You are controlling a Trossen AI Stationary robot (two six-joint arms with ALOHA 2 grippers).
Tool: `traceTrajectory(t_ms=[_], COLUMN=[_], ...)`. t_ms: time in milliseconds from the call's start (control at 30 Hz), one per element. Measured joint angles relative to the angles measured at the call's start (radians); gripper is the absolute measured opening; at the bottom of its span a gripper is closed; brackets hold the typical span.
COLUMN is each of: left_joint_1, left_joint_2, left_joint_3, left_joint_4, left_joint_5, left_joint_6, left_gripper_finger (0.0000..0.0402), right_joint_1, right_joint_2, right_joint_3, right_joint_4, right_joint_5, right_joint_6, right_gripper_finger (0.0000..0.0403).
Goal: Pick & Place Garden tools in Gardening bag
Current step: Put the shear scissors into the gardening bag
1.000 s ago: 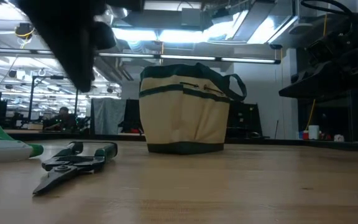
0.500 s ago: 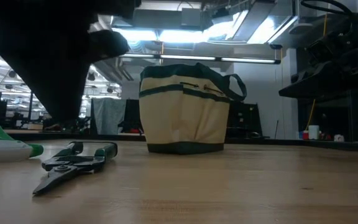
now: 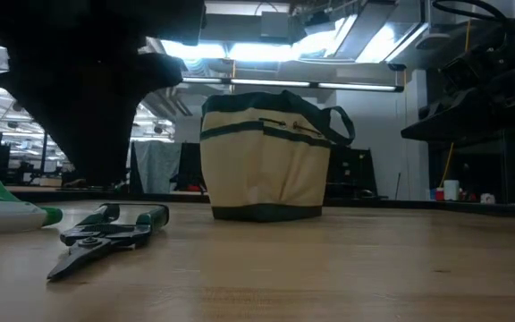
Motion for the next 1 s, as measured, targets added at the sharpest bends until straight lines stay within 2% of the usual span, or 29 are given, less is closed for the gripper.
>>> traceTrajectory(t_ms=[200,400,667,1000], left_joint_1=[0.000,0.002,0.025,0.045], left_joint_2=[0.001,0.002,0.002,0.002], left_joint_3=[0.000,0.000,0.000,0.000], left_joint_4=[-0.042,-0.040,-0.013,-0.013], left_joint_5=[0.000,0.003,0.061,0.081], left_joint_6=[-0.014,0.141,0.310,0.381], left_gripper_finger=[0.0137,0.0165,0.0157,0.0133], right_joint_1=[0.000,0.000,0.000,0.000], right_joint_2=[0.000,0.000,0.000,0.000], right_joint_3=[0.000,0.000,0.000,0.000], right_joint_4=[0.000,0.000,0.000,0.000], right_joint_5=[0.000,0.000,0.000,0.000], right_joint_6=[0.000,0.000,0.000,0.000], right_gripper_finger=[0.0144,0.0144,0.0144,0.0144])
